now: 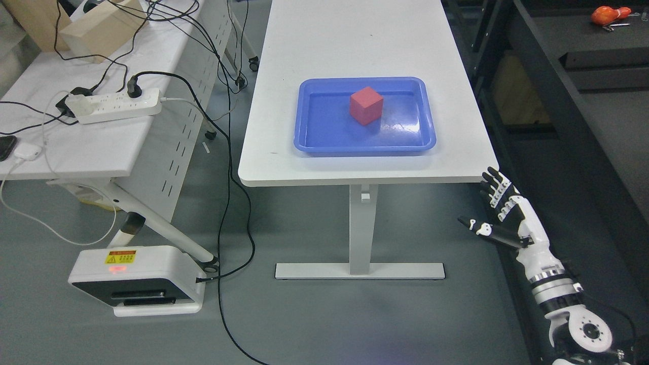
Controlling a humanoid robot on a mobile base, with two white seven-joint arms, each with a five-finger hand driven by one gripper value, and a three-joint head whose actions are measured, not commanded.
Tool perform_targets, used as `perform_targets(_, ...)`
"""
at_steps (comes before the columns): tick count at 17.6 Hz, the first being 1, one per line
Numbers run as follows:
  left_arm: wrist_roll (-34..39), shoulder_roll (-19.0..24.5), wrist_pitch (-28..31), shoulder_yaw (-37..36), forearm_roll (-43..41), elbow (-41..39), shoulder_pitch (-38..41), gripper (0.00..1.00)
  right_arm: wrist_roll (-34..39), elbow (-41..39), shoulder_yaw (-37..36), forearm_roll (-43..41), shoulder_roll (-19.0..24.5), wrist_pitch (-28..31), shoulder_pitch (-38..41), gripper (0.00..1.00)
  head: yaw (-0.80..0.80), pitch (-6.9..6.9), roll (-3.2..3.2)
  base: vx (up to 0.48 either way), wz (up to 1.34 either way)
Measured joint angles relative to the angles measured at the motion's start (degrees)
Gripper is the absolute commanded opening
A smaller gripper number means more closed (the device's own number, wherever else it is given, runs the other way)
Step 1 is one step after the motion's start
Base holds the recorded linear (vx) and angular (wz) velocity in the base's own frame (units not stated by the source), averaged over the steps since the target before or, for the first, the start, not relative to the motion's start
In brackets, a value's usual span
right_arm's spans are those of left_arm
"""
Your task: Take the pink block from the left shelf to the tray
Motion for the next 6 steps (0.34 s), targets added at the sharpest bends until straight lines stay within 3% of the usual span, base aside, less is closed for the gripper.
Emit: perform_targets(6,0.0,0.0,0.0,0.0,0.0,0.0,0.0,1.00,0.1,0.0,0.4,0.1,0.2,0.0,0.0,1.00,0.00,0.00,0.00,0.004,0.00)
